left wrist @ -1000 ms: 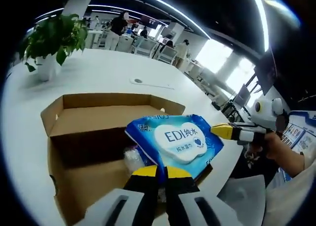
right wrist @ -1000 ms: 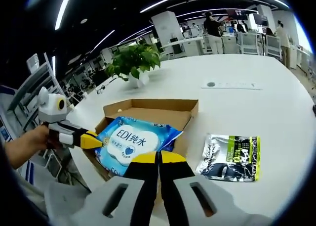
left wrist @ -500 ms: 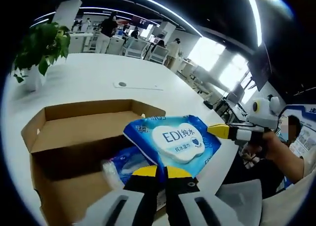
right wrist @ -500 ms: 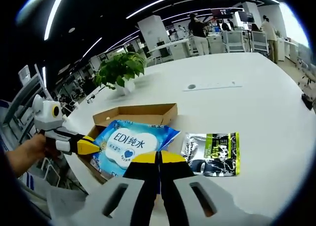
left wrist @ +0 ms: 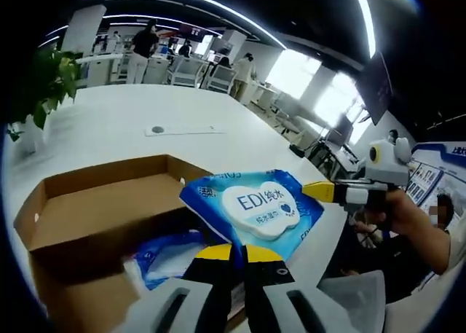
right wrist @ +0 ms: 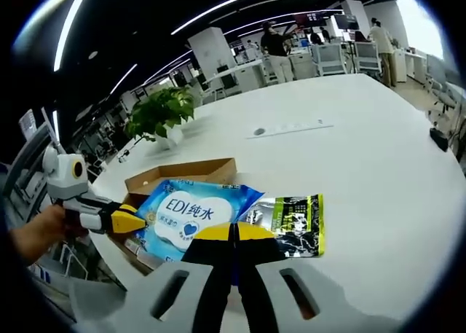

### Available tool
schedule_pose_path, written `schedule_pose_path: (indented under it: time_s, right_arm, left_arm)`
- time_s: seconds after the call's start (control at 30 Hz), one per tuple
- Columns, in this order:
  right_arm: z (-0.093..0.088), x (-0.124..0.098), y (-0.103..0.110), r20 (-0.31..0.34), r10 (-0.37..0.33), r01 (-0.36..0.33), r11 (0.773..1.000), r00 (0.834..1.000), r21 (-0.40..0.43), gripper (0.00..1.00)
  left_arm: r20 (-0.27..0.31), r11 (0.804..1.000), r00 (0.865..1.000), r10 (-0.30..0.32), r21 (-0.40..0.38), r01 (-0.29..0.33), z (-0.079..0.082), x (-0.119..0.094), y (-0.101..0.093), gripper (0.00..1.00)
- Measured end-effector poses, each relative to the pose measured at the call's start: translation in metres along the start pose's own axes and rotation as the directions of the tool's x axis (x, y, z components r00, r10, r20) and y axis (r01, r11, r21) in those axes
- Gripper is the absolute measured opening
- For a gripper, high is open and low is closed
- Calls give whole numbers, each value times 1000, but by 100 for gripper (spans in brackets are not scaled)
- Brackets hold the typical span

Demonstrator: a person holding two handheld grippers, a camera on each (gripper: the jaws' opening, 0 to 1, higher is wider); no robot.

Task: Operate the shoe box by opening the lid, removing the specified soft item, and placing it in the target area until the item is outside and the box remains undamaged.

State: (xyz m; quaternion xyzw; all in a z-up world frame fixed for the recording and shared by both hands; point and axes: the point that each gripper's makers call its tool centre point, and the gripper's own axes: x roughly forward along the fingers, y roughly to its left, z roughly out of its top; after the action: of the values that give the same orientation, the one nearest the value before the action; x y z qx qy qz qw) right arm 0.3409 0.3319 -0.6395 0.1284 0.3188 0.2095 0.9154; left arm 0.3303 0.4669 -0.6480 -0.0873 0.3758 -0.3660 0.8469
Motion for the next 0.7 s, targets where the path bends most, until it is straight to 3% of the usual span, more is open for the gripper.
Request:
schedule_pose_path:
  time_s: [0.4,0.7]
  right_arm:
    - [1,-14,-42,12,-48,48,998,999,52,0]
    - [0,-8,-67,-1,-67,66,995,998,79,0]
  left_arm:
    - [-29,999,999,-26,33,27,6,35,-27,2]
    - [-56,999,998,-19,44,21,7,59,-31,2]
